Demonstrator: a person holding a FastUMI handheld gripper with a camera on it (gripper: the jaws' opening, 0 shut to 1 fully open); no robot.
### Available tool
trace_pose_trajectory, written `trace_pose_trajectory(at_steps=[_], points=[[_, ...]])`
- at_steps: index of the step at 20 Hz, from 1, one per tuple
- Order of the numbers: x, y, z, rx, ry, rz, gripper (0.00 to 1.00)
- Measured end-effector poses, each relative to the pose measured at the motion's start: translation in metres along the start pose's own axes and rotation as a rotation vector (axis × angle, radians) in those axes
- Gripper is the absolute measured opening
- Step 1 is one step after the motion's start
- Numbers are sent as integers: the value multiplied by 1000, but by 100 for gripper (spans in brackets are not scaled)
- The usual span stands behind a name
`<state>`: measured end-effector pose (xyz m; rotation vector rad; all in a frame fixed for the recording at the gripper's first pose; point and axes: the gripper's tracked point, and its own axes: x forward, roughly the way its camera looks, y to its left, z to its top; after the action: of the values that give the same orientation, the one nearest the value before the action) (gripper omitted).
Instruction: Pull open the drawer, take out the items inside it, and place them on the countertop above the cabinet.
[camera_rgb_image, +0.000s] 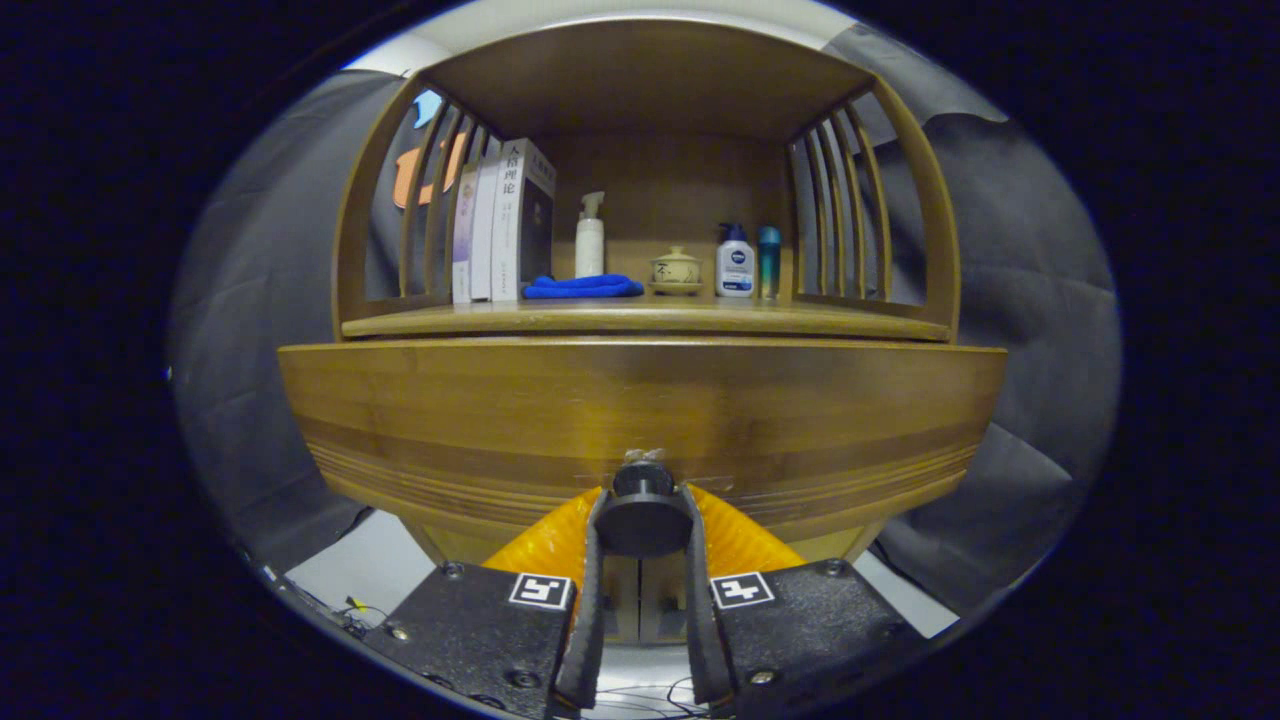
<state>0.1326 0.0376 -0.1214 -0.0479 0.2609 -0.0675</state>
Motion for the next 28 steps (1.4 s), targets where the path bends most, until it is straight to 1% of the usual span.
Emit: trace_pose_trajectory(at_steps=[6, 8, 11, 16, 18, 21, 24, 26, 28], points=[[-48, 1, -19, -6, 0, -10, 38], [-62, 4, -25, 15, -12, 4, 38], [-81, 4, -33, 47, -6, 0, 37], [-111, 3, -46, 96, 30, 28, 37], [-119, 5, -49, 148, 49, 45, 37], [-121, 3, -51, 107, 49, 49, 37], [-121, 4, -52, 109, 49, 41, 37], [-121, 3, -52, 81, 40, 40, 37], [-121, 1, -53, 62, 40, 49, 40]])
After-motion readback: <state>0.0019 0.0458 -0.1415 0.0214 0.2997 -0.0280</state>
